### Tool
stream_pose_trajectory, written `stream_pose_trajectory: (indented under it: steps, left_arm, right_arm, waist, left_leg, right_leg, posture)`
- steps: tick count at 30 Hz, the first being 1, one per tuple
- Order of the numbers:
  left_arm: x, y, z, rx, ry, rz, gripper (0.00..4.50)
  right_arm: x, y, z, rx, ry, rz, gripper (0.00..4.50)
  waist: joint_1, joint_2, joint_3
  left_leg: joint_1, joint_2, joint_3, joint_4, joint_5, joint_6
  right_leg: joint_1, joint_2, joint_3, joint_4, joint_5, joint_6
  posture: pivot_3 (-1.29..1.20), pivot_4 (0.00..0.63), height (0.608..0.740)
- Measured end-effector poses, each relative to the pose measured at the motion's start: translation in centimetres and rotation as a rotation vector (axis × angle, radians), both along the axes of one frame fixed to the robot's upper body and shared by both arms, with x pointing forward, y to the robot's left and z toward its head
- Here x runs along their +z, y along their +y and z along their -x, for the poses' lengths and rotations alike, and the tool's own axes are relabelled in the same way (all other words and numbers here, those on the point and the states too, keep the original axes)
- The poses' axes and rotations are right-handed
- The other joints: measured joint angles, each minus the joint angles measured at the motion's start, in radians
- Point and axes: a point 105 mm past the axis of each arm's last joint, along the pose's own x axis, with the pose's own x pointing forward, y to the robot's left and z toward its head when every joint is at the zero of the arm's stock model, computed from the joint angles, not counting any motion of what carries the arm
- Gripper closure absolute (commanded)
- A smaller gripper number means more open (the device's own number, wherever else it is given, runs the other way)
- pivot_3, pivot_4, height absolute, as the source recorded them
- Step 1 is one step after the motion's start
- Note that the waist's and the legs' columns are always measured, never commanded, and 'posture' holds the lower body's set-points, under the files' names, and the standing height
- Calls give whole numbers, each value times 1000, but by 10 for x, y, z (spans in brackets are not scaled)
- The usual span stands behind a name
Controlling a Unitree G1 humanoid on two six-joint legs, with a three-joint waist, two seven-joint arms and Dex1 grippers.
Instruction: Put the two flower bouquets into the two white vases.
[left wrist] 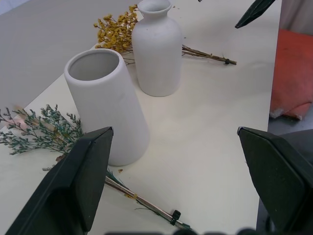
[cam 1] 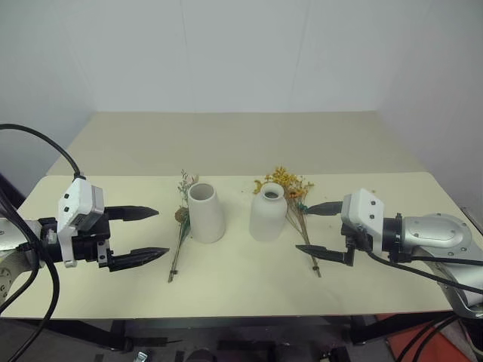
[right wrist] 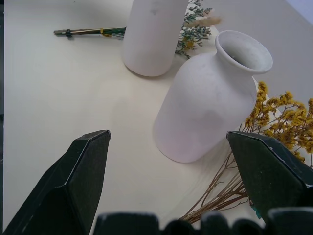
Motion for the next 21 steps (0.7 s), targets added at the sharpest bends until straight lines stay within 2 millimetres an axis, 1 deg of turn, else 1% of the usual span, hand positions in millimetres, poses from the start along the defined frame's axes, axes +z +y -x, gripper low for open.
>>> stream_pose_trajectory:
  steps: [3,9,14,17,21]
  left_arm:
    - [3,-2,-4,-5,-16,-5,61]
    - [0,-4,-4,-17,-4,-9,61]
    - [5,-7,-7,-34,-28,-13,61]
    - [15,-14,-15,-62,-61,-6,61]
    - [31,-35,-32,-120,-68,-34,61]
  right_arm:
    - [-2,-1,0,-1,13,7,0]
    - [-5,-2,-1,-19,41,13,0]
    - [-6,-8,-5,-90,86,35,0]
    - [-3,-11,-17,-191,163,36,0]
    - [1,-11,-30,-280,256,8,0]
  waist:
    - [0,0,0]
    - [-1,0,0]
    - [0,0,0]
    - [-1,0,0]
    - [4,0,0]
  left_leg:
    - [0,0,0,0,0,0]
    - [0,0,0,0,0,0]
    - [0,0,0,0,0,0]
    - [0,0,0,0,0,0]
    - [-1,0,-1,0,0,0]
  right_leg:
    - [0,0,0,0,0,0]
    - [0,0,0,0,0,0]
    - [0,0,0,0,0,0]
    - [0,0,0,0,0,0]
    - [0,1,0,0,1,-1]
  posture:
    - [0,150,740]
    - [0,150,740]
    - [0,150,740]
    - [0,150,740]
    - [0,150,740]
